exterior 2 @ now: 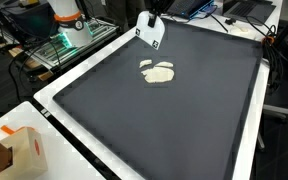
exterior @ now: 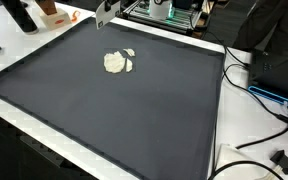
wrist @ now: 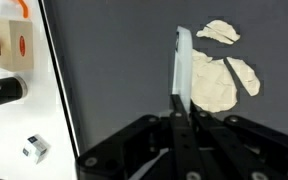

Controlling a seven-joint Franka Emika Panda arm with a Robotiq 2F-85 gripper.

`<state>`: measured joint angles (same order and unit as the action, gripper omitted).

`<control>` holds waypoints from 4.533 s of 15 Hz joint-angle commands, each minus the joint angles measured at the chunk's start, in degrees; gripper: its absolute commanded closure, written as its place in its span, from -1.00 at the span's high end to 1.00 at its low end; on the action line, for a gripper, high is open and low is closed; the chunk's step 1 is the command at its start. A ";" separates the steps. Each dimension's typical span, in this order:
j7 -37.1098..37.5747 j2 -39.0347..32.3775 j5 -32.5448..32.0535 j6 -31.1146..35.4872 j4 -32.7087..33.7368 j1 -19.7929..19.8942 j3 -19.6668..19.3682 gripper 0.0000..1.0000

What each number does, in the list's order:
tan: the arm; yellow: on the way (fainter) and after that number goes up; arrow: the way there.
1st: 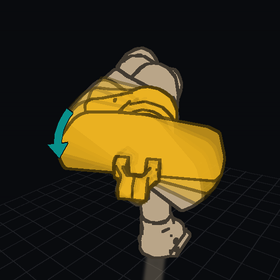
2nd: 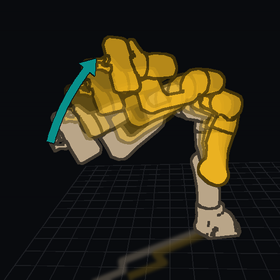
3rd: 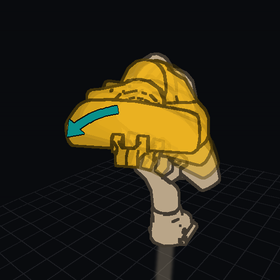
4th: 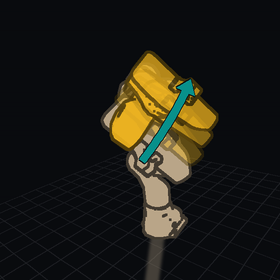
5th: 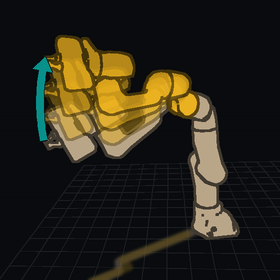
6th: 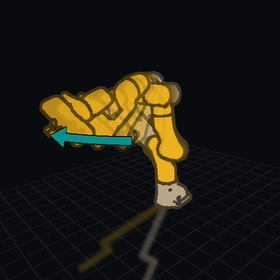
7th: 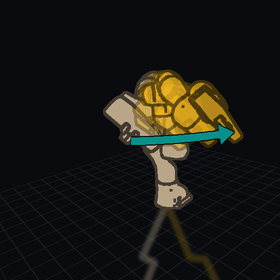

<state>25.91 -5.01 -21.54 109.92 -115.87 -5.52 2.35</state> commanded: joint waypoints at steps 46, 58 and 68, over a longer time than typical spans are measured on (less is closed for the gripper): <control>-80.63 0.70 21.76 10.81 -11.66 6.33 -2.30 -0.98; -91.85 -7.24 16.88 20.92 -9.76 7.67 -1.61 -0.98; -102.28 -11.79 19.16 25.73 -8.06 9.12 0.31 -0.98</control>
<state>-72.58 -15.46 -4.32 133.88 -124.44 1.99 1.05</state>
